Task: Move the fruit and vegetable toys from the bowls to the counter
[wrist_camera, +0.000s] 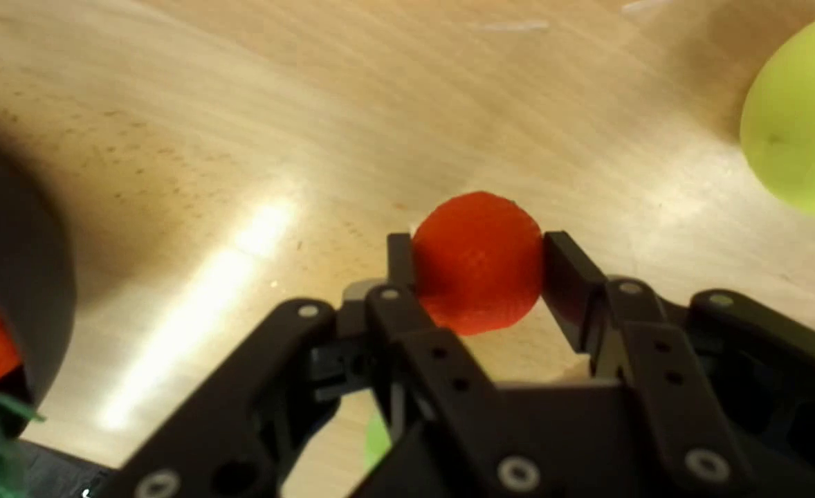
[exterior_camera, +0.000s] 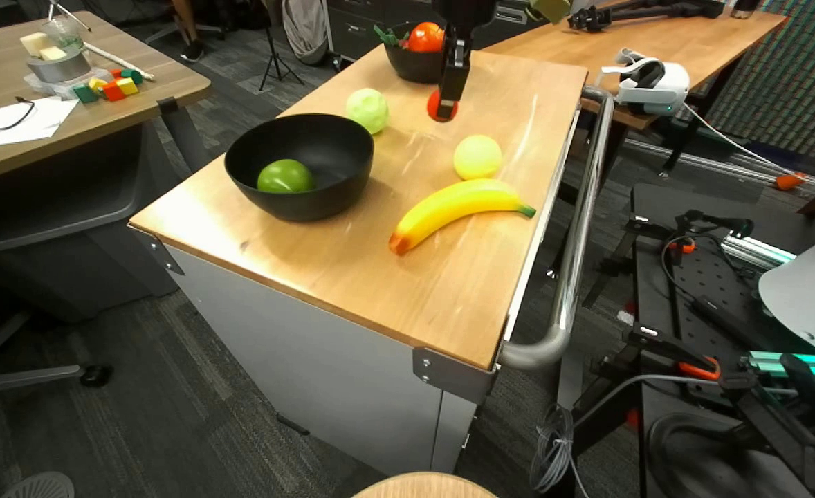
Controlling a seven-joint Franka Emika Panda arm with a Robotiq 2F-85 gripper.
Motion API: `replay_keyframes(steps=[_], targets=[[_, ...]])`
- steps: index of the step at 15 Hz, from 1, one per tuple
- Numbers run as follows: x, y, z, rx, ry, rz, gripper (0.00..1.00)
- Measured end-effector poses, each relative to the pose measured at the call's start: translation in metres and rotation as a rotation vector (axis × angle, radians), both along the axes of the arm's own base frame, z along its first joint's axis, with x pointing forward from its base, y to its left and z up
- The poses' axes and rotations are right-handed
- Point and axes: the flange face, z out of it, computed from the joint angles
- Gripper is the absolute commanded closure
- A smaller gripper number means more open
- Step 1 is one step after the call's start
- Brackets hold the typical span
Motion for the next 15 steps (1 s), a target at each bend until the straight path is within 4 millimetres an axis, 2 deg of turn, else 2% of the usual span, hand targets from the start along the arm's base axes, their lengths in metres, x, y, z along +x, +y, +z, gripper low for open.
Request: replay_keyframes(steps=[1,2,3,5,8,9,11,15], targets=[[-0.002,0.005,-0.009,0.002,0.009,0.002,0.77],[-0.004,0.01,-0.017,0.002,0.016,0.008,0.69],[-0.006,0.016,-0.023,-0.001,0.022,0.016,0.27],[-0.005,0.023,-0.023,-0.005,0.018,0.03,0.24],[-0.004,0.037,-0.021,-0.004,0.014,0.055,0.02],[-0.003,0.042,-0.018,-0.006,0.014,0.073,0.0],[0.002,0.057,-0.002,-0.019,0.003,0.132,0.0],[0.024,0.103,0.053,0.096,-0.09,0.207,0.0]])
